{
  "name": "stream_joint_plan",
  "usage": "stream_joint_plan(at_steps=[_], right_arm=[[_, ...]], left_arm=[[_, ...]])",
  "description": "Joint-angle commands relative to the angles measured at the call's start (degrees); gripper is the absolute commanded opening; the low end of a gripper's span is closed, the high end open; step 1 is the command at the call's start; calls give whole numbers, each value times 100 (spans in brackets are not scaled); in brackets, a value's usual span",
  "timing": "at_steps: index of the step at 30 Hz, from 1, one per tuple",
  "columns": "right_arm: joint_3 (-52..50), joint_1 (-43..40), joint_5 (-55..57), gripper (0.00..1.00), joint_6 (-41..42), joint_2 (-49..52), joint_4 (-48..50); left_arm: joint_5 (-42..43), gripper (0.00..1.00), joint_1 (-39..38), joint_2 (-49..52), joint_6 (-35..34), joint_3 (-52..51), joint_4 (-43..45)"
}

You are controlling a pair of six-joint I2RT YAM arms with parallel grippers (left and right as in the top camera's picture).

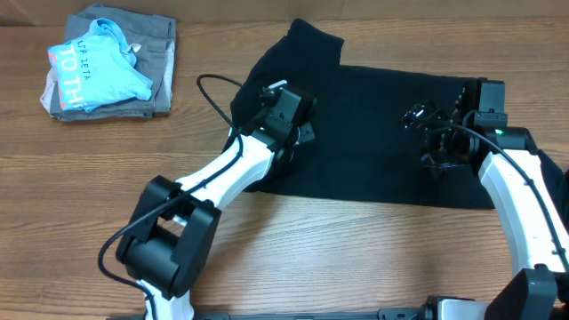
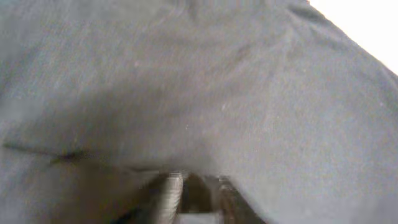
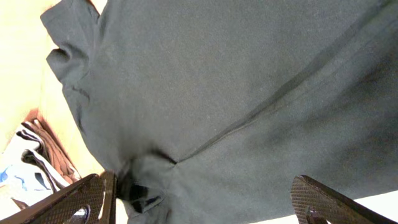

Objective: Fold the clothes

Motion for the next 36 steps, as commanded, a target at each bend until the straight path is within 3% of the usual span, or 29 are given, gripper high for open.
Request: stream_joint_plan(at_steps=[1,2,5,10,14,18,21,24,29,36], right_arm=[[-26,-9,227,100,7,-46,9],[-26,-9,297,100,7,-46,-9],[-26,-9,391,100,9,-46,-28],[-26,-9,581,100,28,-46,-57],[-26,-9,577,100,31,-46,-57],[-26,-9,560,100,157,-46,-83],[-26,-9,531,100,157,-46,-94],[-26,-9,531,100,157,-46,-96],[-26,-9,535,100,155,-46,-94],[-26,-9,535,100,155,-46,-94]], left_arm=[[-216,90,39,221,807,85,57],[-188,96,39,219,920,85,22],[-131,100,39,120,1222,131,-94],[-61,100,151,-216,1287,455,-1062],[400,93,289,-286,1248,763,-2247],[494,92,450,-282,726,763,-2935],[815,90,605,-271,544,739,-3042],[1449,80,741,-225,356,673,-2970],[1609,66,772,-57,369,649,-2966],[1445,71,774,197,1451,651,-2933]])
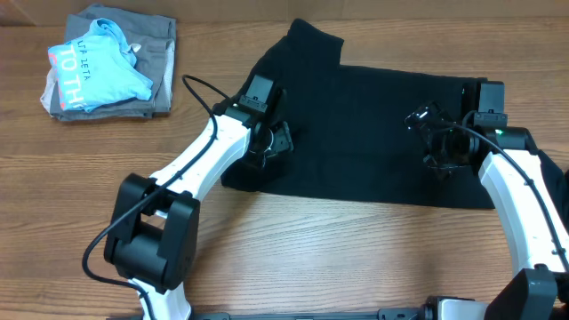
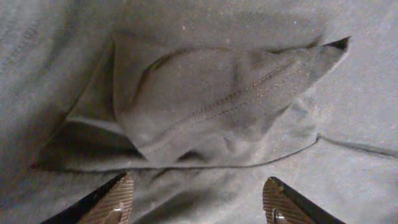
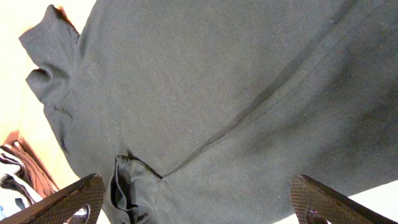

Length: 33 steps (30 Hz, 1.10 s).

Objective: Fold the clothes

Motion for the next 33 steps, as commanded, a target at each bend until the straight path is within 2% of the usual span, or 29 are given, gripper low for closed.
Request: stream_joint_plan(at_steps=[1,5,12,20,27,33], right_arm=[[-26,-9,42,100,7,-46,17],[-26,-9,39,100,7,-46,31],[-26,-9,37,100,28,-46,35],[-26,-9,37,100,28,-46,35],[-26,-9,37,100,26,-46,31],[-26,-9,39,100,26,-46,33]], left_arm=[[-205,71,0,223,809,-4,-26],[-881,74,0,256,1587,-4,-55],[-1137,73,-39,254,3051,-4,208],[-1132,66,-96,256,3458,-9,188],[-1143,68,-271,256,4113,-11,109],[-1351,68,-308,256,4310,-11,131]])
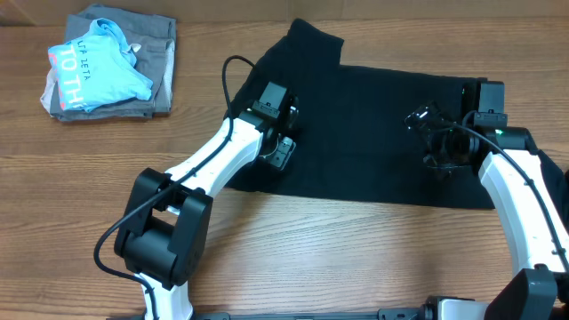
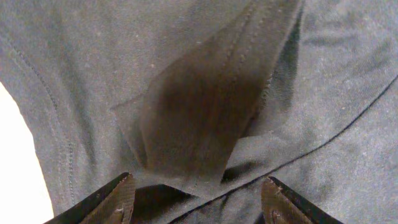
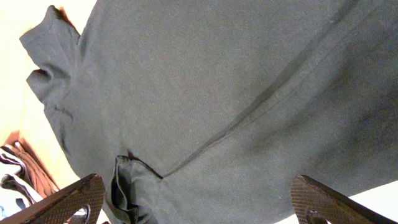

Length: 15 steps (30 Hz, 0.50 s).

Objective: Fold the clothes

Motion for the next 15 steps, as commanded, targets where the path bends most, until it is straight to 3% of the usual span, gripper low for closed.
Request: stream_joint_plan(at_steps=[1,15], right_arm=[[-26,-9,35,100,24,-46,26],[-26,-9,37,100,24,-46,31]], left_arm=[[-162,68,-15,61,391,-7,4],[-376,69,-46,398,444,-136,310]])
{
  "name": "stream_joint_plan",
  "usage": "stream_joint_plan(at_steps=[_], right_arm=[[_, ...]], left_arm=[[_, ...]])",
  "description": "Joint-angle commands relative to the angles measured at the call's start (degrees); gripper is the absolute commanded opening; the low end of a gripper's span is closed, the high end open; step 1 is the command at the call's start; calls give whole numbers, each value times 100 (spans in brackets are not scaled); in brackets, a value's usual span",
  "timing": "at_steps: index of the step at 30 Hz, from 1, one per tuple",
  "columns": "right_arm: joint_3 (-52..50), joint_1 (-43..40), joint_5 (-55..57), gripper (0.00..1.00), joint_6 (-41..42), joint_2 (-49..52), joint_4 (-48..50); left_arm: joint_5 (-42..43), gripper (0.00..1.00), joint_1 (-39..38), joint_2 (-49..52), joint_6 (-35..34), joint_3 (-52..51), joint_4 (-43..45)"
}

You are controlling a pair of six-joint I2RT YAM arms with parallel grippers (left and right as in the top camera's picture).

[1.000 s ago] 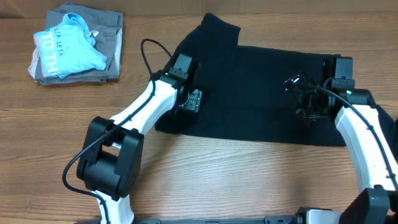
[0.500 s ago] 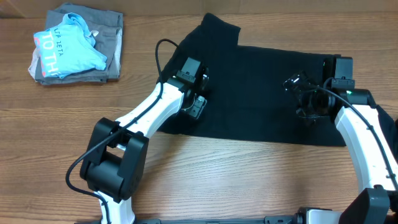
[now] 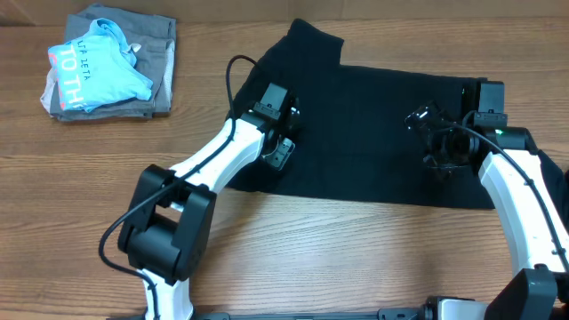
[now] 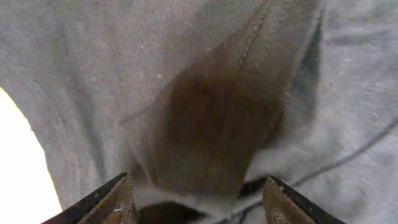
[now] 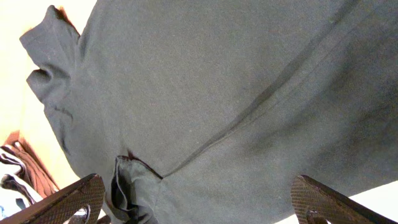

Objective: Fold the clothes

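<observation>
A black T-shirt (image 3: 373,124) lies spread across the wooden table, one sleeve (image 3: 313,40) pointing to the far side. My left gripper (image 3: 283,147) hovers open over the shirt's left part, near its front edge. In the left wrist view a rumpled fold of cloth (image 4: 217,118) lies just ahead of the open left gripper (image 4: 199,202), nothing between the fingers. My right gripper (image 3: 440,151) stands open over the shirt's right part; the right wrist view shows its spread fingertips (image 5: 74,199) above flat cloth and a seam (image 5: 249,115).
A pile of folded clothes (image 3: 107,62), a light blue printed shirt on grey ones, sits at the table's far left. Bare wood (image 3: 356,258) runs along the near side in front of the shirt. The left arm's cable (image 3: 233,71) loops above the shirt's left edge.
The left wrist view is blurred now and the fold of cloth looks slightly larger, so the left gripper has shifted a little. The right arm has not moved.
At first my left gripper was pressed low on the shirt's left part, cloth filling its view. Then it stood open further left above a bunched fold. After that it sat turned over the same fold nearer the front edge, where it stays. The right gripper stayed open throughout.
</observation>
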Motion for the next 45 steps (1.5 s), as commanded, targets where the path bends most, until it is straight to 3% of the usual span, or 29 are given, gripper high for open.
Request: stream_joint_plan(at_steps=[1,6,12,14,15,19,34,35,37,39,40,45], right_arm=[[-24,-9,37,100,24,-46,31],[-24,-9,37,100,24,-46,57],[-24,-9,37,100,22,-46,70],[-24,-9,37,100,24,-46,72],[-24,-9,37,100,24,-46,74],[-24,-9,39,100,22,-46,72],[-24,-9,42,100,20,-46,46],[-24,-9,42,100,20,-46,46],[-24,-9,42,100,20,-46,48],[-24,-9,42,100,20,-46,48],[-24,-9,42,100,20,-46,46],[-24,-9,46,100,20,-46,48]], left_arm=[[-166,69,-39,243,125,-87,83],[-280,63,-37,260,125,-42,166],[-339,32,-37,260,125,-4,186],[-645,15,-37,260,11,-4,262],[-752,12,-37,260,-15,-4,319],[-1043,4,-37,260,-116,74,503],[-1582,4,26,262,-369,166,1864],[-1639,10,44,262,-369,166,1906],[-1670,34,83,262,-365,166,1904],[-1668,67,146,262,-367,166,1851],[-1665,89,184,262,-369,166,1821],[-1670,92,282,256,-387,168,1615]])
